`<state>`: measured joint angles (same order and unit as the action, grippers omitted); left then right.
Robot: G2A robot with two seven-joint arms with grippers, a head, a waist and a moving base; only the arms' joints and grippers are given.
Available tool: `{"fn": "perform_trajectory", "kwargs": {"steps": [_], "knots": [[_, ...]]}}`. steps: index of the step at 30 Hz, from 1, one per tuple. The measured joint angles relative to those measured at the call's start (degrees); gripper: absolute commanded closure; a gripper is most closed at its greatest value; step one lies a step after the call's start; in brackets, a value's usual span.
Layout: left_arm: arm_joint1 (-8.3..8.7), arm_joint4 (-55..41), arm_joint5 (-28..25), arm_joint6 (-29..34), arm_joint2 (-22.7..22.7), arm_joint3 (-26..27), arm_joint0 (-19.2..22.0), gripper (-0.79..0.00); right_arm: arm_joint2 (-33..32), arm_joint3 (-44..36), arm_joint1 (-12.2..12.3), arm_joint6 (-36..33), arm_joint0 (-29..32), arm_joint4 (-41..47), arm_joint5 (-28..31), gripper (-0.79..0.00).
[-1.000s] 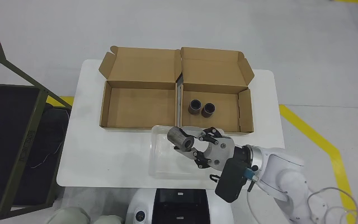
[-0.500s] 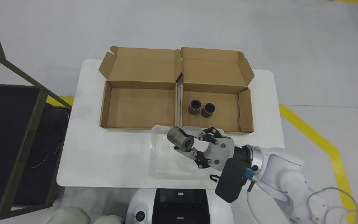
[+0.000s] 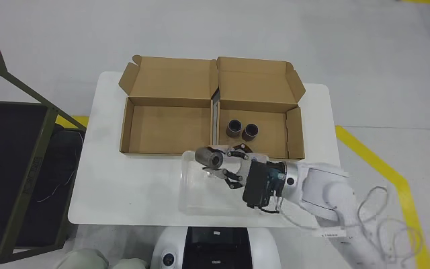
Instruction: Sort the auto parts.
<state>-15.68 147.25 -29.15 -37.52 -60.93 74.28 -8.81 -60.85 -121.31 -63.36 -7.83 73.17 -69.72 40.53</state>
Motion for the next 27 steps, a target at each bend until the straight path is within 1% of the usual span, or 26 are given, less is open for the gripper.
{"fn": "perform_trajectory", "kwargs": {"steps": [4,12,18,27], "knots": [[0.00,0.00,0.00,0.00,0.00,0.00,0.00,-0.785,2.97,4.79,-0.83,-4.78,-4.82,5.19,-0.50,0.000],[0.00,0.00,0.00,0.00,0.00,0.00,0.00,-0.785,10.56,16.53,-3.38,-9.94,-15.57,12.68,-2.13,0.000],[0.00,0.00,0.00,0.00,0.00,0.00,0.00,-0.785,15.71,24.40,-5.50,-12.29,-21.84,16.45,-3.17,0.000],[0.00,0.00,0.00,0.00,0.00,0.00,0.00,-0.785,23.26,36.05,-9.53,-14.38,-30.05,20.46,-5.17,0.000]]}}
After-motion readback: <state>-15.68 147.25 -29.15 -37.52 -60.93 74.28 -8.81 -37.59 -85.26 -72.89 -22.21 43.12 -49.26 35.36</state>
